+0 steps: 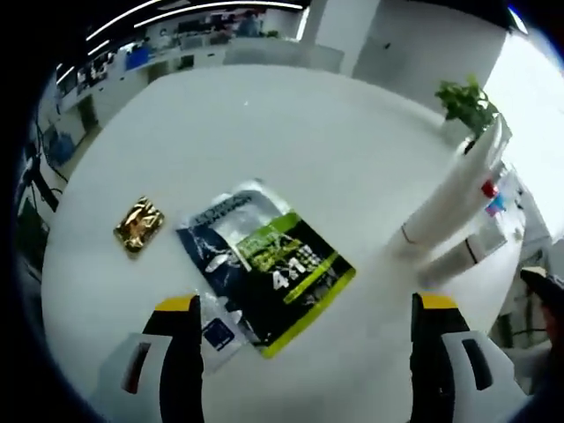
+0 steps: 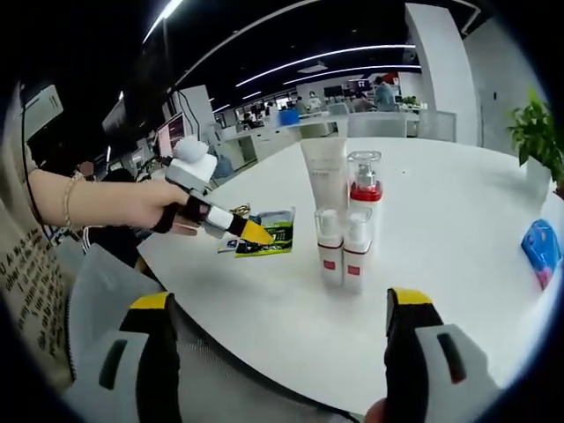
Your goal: Arrange the skincare products in the storage area until every visible bottle or jar stands upright without overlapping.
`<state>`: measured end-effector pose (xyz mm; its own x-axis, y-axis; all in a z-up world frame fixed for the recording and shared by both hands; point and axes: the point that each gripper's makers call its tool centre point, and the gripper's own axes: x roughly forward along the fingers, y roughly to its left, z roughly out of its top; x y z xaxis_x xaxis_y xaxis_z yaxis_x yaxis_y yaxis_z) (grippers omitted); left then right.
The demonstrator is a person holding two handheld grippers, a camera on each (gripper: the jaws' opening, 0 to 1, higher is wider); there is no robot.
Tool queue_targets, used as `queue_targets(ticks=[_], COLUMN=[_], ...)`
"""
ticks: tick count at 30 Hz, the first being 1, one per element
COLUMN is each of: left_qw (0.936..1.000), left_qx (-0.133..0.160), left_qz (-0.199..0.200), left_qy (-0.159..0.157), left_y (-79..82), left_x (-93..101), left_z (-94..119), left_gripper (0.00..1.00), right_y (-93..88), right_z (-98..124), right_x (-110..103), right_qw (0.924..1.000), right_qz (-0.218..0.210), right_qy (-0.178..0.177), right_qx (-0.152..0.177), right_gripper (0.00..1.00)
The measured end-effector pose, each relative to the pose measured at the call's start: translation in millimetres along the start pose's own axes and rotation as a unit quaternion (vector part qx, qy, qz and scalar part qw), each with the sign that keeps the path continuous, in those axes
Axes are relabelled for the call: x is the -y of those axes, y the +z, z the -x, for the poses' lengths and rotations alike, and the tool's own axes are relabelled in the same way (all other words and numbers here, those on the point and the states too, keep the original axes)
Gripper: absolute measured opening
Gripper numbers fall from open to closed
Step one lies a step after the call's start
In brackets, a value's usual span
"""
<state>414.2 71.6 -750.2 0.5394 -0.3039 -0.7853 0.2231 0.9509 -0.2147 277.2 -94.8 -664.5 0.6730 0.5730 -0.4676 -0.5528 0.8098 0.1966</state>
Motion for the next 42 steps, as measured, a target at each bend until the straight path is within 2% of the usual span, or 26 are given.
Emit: queue_targets(ticks=[2,5,8,22,26,33,39,42], left_qw=[1.0000,0.9994,0.9986,0.9919,0.9905,0.9895,0.9894,0.9911], left_qx=[-0.005,-0.011,-0.014,-0.031,-0.044,-0.036,-0.029,-0.019], left_qz=[0.005,-0.013,-0.003,-0.007,0.011,0.025,0.024,0.008], left_qy=[0.007,0.031,0.050,0.123,0.130,0.138,0.140,0.131], left_y=[4.3,9.5,13.6,17.3,10.0,12.4,14.5,18.4], left_x=[1.5,-1.7,-4.7,-19.0,-23.6,-34.8,-36.0,-34.5], left_z=[-4,-9,-12,-26,-29,-37,-38,-40], left_gripper=[0.97,0.97,0.97,0.97,0.97,0.90,0.89,0.84], right_y=[-0.2,0.0,0.2,-1.3,-1.6,-3.9,-4.4,-4.4], right_z=[0,0,0,-1,0,-1,-1,-1], right_x=[1,3,4,8,9,11,12,12], right_qw=[1.0000,1.0000,0.9999,0.9996,0.9994,0.9992,0.9991,0.9991], right_qz=[-0.001,-0.006,-0.011,-0.025,-0.029,-0.031,-0.033,-0.033], right_qy=[-0.002,-0.005,-0.008,-0.016,-0.019,-0.022,-0.025,-0.026], right_qx=[0.000,0.000,0.001,-0.002,-0.002,-0.008,-0.008,-0.008], right_gripper=[0.99,0.99,0.99,0.99,0.98,0.98,0.98,0.98])
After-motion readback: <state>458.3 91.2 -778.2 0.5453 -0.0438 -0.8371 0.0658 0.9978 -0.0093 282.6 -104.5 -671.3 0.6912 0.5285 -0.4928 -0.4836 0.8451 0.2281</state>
